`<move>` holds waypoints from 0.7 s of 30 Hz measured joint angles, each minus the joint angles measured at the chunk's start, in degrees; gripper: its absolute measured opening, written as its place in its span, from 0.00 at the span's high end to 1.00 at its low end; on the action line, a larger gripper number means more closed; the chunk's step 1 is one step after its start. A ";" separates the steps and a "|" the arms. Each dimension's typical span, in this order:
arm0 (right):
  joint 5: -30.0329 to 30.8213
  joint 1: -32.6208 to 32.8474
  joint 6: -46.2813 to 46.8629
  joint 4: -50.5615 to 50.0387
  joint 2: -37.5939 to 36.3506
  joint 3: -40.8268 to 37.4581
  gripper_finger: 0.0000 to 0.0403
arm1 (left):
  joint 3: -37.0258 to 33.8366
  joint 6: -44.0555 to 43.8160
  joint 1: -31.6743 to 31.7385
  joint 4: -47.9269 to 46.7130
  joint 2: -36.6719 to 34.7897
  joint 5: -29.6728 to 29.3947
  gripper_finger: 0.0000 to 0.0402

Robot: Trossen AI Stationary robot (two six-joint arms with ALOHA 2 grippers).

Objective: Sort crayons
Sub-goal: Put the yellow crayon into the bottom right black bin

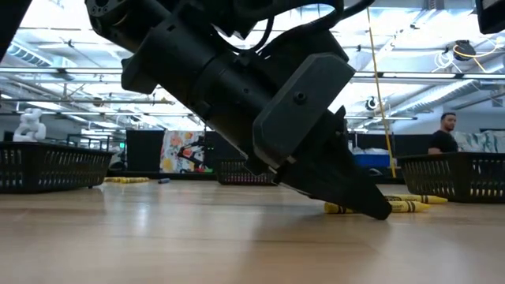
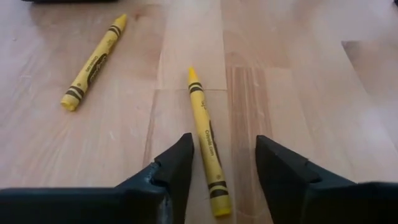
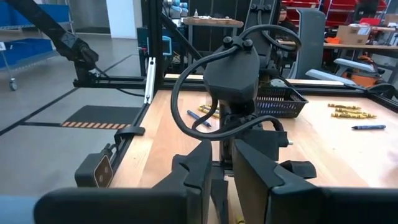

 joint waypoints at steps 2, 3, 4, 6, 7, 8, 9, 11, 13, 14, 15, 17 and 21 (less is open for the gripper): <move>0.00 0.00 0.00 0.02 0.00 0.01 0.88 | -0.02 -0.07 0.02 -0.57 -0.04 -0.02 0.65; -0.02 0.00 0.00 0.00 0.00 0.01 0.88 | -0.02 -0.35 0.04 -0.95 -0.04 -0.03 0.68; -0.02 0.00 0.00 0.00 0.00 -0.01 0.88 | -0.02 -0.95 0.12 -1.28 -0.06 -0.05 0.72; -0.10 0.00 0.00 -0.06 0.00 -0.01 0.88 | -0.02 -2.67 0.34 -2.03 -0.06 -0.05 0.80; -0.78 0.00 0.04 -0.26 0.00 0.00 0.88 | -0.02 -3.64 0.43 -2.42 -0.06 -0.03 0.84; -1.74 0.00 0.21 -0.57 0.00 0.01 0.88 | -0.02 -4.38 0.49 -2.65 -0.06 -0.03 0.88; -2.80 -0.01 0.68 -1.10 0.01 0.00 0.88 | -0.04 -4.52 0.55 -2.72 -0.05 -0.03 0.92; -3.43 0.00 2.45 -2.08 0.42 -0.01 0.88 | -0.11 -4.50 0.48 -2.65 -0.02 -0.54 0.97; -3.06 0.00 4.27 -3.02 1.41 -0.01 0.88 | -0.11 -4.39 0.28 -2.63 -0.37 -2.16 0.97; -2.98 0.00 4.83 -3.15 2.08 -0.01 0.88 | -0.19 -4.18 0.03 -2.76 -0.56 -3.34 0.96; -2.98 0.00 5.21 -3.14 2.60 -0.01 0.88 | -0.26 -3.93 -0.24 -3.05 -0.74 -4.69 0.96; -2.93 -0.01 6.23 -2.93 3.56 -0.01 0.88 | -0.47 -2.87 -1.11 -3.98 -1.70 -8.46 0.96; -2.91 -0.02 12.33 -2.26 5.86 -0.01 0.88 | -0.81 -0.64 -3.39 -5.61 -4.02 -18.96 0.98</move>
